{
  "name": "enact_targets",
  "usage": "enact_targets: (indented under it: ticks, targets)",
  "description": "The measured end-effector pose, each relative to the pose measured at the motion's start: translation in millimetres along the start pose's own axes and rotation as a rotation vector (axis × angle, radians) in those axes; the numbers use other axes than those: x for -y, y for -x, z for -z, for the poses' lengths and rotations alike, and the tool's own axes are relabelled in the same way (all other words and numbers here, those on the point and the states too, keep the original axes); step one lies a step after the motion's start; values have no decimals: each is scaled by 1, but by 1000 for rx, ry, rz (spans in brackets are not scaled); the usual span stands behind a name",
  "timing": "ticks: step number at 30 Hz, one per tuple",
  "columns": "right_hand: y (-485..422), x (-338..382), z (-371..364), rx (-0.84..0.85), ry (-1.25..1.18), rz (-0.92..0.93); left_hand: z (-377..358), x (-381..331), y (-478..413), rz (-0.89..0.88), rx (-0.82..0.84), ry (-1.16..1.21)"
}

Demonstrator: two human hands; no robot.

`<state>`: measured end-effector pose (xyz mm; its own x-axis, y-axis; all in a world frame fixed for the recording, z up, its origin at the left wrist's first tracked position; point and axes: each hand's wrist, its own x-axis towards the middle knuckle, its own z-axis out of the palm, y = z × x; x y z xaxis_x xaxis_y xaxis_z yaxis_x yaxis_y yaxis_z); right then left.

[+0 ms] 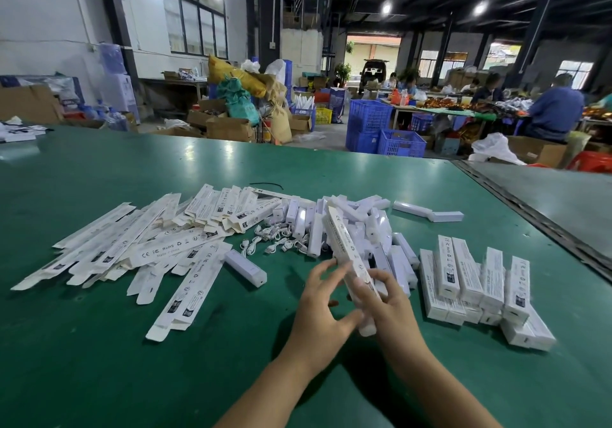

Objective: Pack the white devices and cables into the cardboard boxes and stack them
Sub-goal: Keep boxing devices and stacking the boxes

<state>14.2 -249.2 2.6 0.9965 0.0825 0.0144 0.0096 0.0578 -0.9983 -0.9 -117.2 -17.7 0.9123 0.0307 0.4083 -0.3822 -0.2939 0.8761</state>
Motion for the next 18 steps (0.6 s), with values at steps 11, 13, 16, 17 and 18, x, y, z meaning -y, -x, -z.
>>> enact_targets:
  ticks: [11, 13, 16, 17, 18]
  targets:
    - [-4, -1, 5, -2, 30, 40, 6, -4, -4, 41, -122, 39]
    - [-4, -1, 6, 34, 32, 57, 7, -5, -4, 61, -117, 61]
    - [-6, -2, 9, 1, -11, 60, 8, -5, -4, 104, -70, 150]
    - [-8, -3, 10, -19, -29, 67, 8, -5, -5, 113, -63, 173]
    - [-9, -4, 12, -33, -56, 71, 7, -4, -5, 119, -58, 187]
